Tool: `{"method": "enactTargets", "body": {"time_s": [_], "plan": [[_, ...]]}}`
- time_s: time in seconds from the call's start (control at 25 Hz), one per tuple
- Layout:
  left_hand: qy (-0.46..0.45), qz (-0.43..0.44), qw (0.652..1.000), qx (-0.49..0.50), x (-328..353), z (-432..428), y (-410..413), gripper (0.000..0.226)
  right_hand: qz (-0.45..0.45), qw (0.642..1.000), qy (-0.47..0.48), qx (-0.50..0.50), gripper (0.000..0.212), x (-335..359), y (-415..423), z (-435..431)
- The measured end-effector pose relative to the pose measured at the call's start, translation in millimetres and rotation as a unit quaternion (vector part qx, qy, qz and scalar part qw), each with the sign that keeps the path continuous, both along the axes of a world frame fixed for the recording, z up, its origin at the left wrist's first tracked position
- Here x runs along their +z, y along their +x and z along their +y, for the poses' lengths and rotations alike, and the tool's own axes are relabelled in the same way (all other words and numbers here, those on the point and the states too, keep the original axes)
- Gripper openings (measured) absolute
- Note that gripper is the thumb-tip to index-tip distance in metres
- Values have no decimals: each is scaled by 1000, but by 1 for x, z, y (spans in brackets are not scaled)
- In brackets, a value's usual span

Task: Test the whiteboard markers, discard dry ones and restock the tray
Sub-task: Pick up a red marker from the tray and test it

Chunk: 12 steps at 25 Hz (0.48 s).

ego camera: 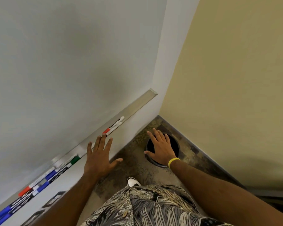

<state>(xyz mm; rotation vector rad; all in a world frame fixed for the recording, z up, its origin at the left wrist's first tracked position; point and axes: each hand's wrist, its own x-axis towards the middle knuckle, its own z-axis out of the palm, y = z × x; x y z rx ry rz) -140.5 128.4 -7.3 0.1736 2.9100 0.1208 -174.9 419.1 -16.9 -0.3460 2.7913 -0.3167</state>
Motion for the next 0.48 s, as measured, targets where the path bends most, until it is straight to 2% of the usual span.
{"method": "enactTargets", "body": {"time_s": [0.2, 0.48], "plan": [[-9, -10, 999, 47, 1, -31, 20, 106, -12, 998, -20, 60, 88, 10, -1, -50], [24, 11, 993, 117, 3, -62, 33, 98, -7, 991, -22, 132, 81, 15, -32, -105]]}}
